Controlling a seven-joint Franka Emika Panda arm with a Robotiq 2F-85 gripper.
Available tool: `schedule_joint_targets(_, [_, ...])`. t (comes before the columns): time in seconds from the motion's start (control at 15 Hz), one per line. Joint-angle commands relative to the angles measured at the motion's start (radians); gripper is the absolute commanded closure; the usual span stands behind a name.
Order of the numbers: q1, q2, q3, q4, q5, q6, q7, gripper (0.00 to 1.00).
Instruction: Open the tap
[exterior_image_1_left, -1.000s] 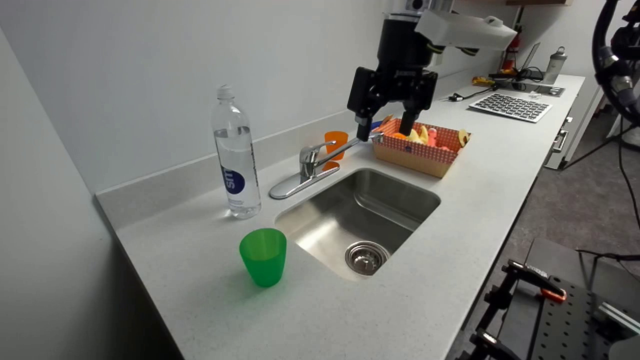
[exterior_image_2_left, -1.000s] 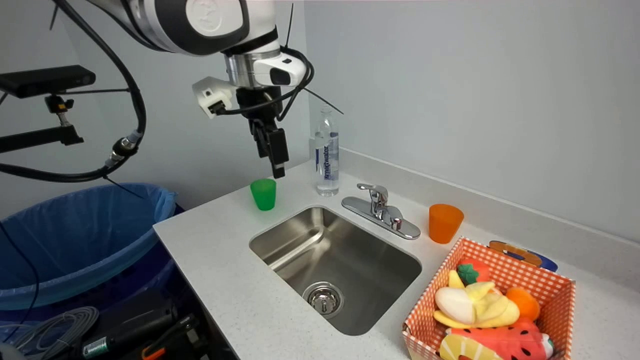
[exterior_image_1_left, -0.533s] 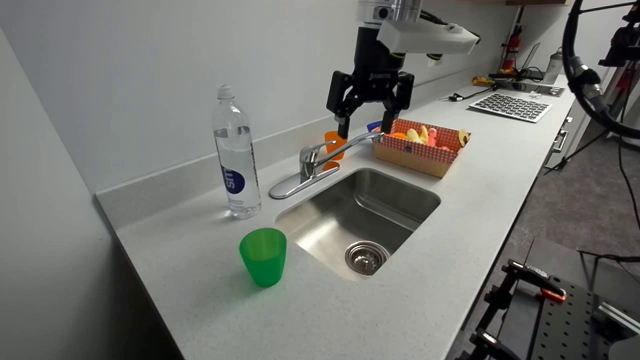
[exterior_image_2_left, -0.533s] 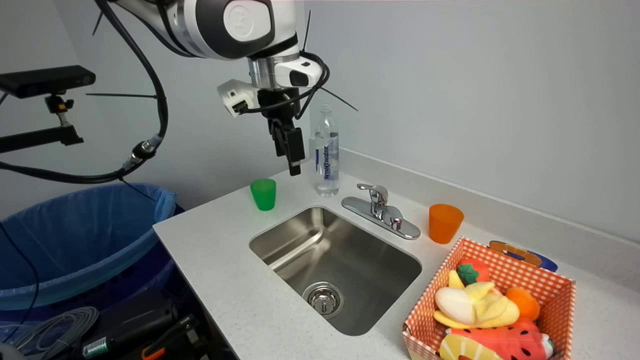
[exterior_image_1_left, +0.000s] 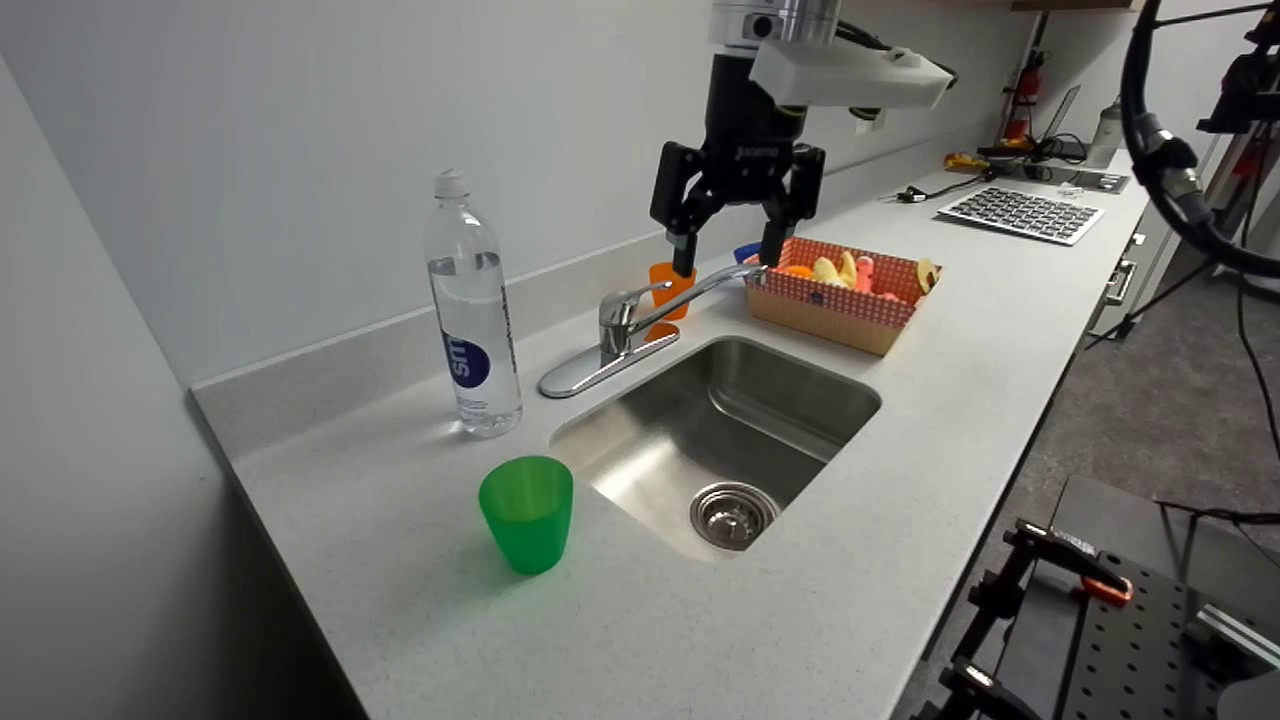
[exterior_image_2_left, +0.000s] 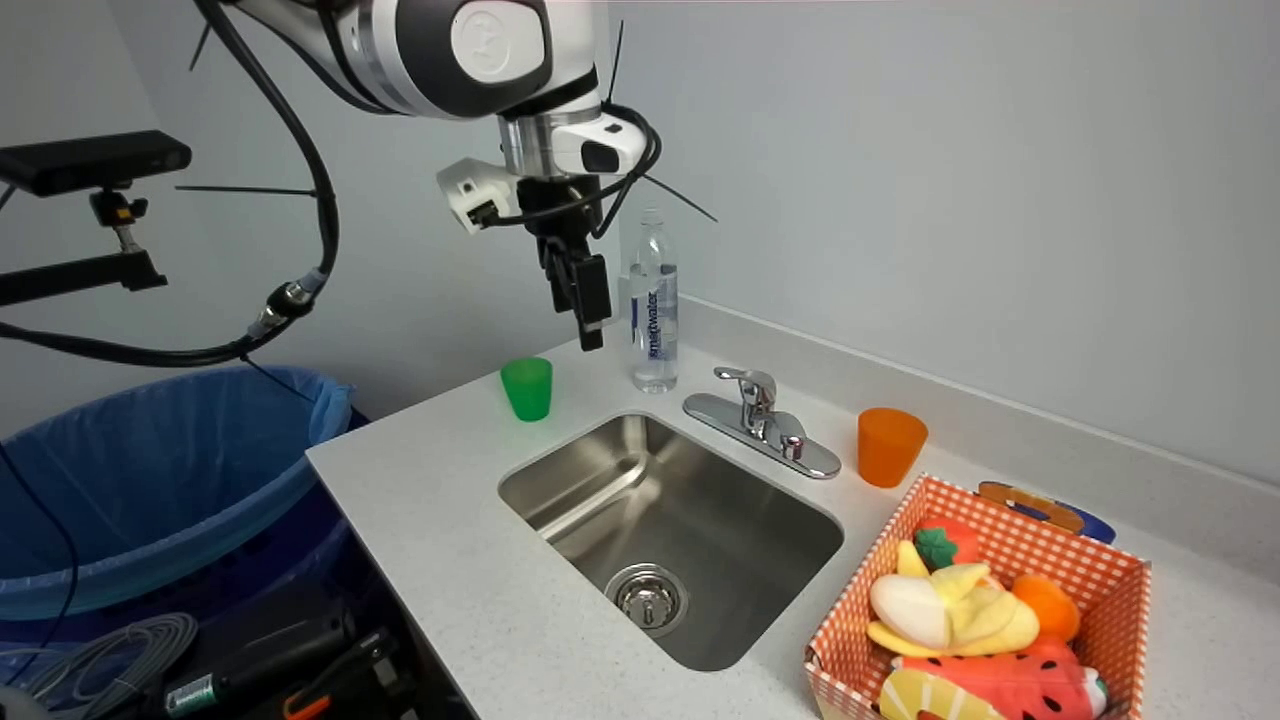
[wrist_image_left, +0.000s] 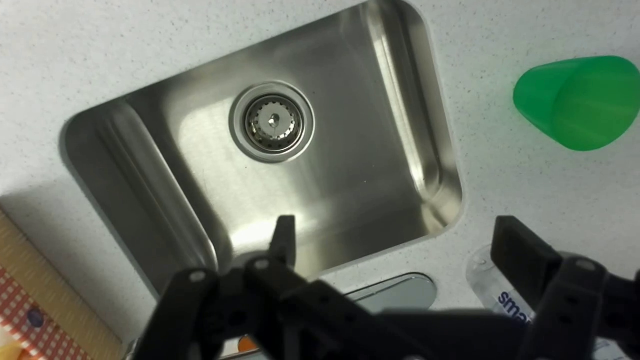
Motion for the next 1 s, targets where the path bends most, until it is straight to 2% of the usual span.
schedule_joint_targets(0.0, [0.016, 0.017, -0.02, 0.004, -0.005, 0.014, 0.018, 0.0])
schedule_joint_targets(0.47, [0.0, 0.133, -0.039, 0.032, -0.072, 0.101, 0.085, 0.0])
schedule_joint_targets(0.93, [0.006, 0.292, -0.115, 0.142, -0.178, 0.184, 0.133, 0.0])
